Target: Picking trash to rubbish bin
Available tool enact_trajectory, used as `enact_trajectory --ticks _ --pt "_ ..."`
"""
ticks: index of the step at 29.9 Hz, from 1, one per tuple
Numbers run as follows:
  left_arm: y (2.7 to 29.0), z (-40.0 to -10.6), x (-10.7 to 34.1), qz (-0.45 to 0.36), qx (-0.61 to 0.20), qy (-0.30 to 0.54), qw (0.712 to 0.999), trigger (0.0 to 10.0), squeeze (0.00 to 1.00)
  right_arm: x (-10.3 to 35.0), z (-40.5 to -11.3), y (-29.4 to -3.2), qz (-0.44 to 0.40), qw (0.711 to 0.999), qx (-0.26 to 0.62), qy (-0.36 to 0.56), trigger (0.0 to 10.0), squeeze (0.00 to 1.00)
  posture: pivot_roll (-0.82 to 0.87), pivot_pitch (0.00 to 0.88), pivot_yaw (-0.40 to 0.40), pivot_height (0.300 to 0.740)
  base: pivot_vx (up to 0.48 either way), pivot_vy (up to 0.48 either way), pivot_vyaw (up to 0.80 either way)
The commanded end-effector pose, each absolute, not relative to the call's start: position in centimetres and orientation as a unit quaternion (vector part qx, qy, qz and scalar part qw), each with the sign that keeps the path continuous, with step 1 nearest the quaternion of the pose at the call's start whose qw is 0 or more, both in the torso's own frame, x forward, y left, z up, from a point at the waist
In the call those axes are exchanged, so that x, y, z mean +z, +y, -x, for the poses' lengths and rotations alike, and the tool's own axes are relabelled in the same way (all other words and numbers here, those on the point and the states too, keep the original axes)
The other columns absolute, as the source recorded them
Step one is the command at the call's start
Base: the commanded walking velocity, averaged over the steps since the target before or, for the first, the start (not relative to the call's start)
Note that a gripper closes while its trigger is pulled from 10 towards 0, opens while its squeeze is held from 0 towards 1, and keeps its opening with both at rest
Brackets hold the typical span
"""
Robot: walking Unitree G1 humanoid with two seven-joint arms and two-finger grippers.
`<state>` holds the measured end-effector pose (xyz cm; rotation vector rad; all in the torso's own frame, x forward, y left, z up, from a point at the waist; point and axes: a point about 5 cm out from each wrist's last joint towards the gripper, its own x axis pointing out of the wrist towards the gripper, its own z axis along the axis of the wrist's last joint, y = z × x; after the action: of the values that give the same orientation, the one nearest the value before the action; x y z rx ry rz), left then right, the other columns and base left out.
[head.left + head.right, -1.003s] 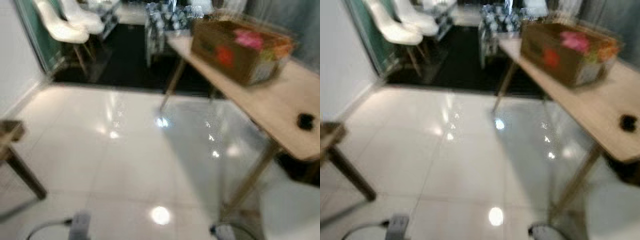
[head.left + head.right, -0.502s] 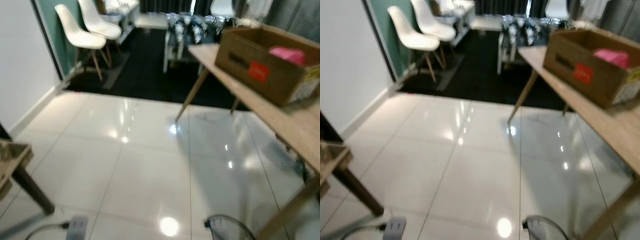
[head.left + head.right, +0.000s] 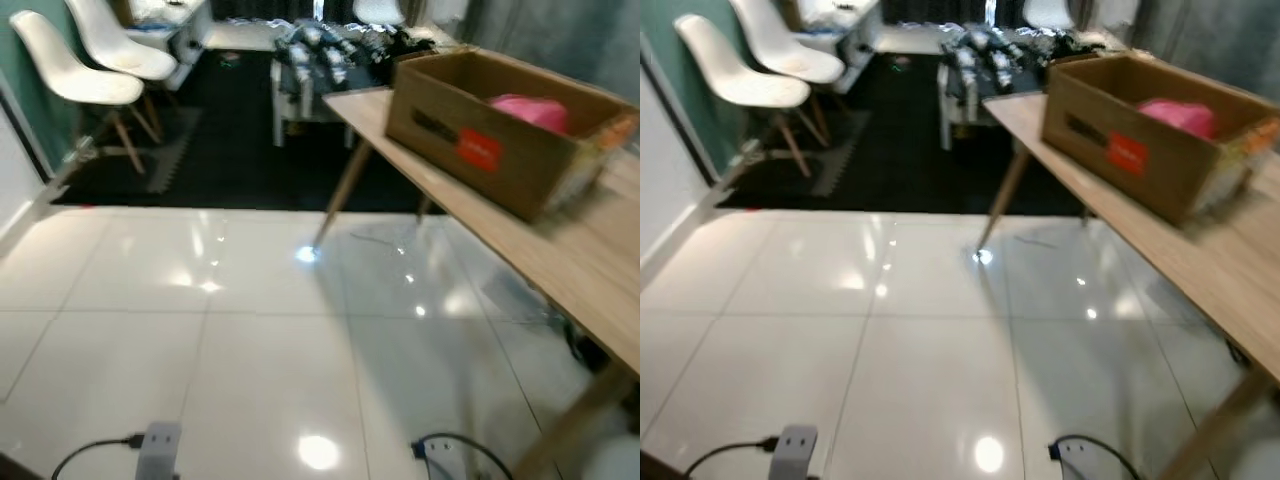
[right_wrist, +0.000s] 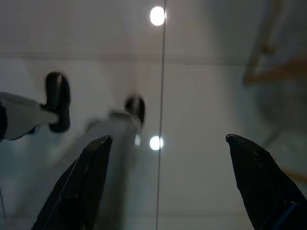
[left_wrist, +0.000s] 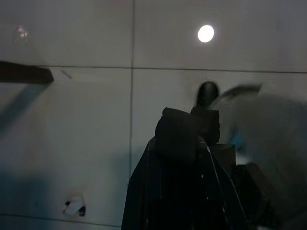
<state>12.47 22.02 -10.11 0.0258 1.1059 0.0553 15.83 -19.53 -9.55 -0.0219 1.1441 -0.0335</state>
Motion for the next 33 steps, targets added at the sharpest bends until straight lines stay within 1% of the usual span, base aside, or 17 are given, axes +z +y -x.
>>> enact_trajectory --ticks 1,33 --pt "22.15 -12.88 -9.97 -0.017 0.025 0.523 0.852 10.0 0.0 -9.82 -15.29 -19.15 0.007 0.835 -0.012 0.551 10.0 0.0 0.08 0.001 -0.005 0.74 0.36 0.0 0.0" --pt "22.17 -12.79 -10.01 -0.025 0.02 0.528 0.849 10.0 0.0 -9.87 -15.23 -18.97 0.005 0.834 -0.01 0.551 10.0 0.0 0.07 0.0 0.002 0.74 0.363 0.0 0.0"
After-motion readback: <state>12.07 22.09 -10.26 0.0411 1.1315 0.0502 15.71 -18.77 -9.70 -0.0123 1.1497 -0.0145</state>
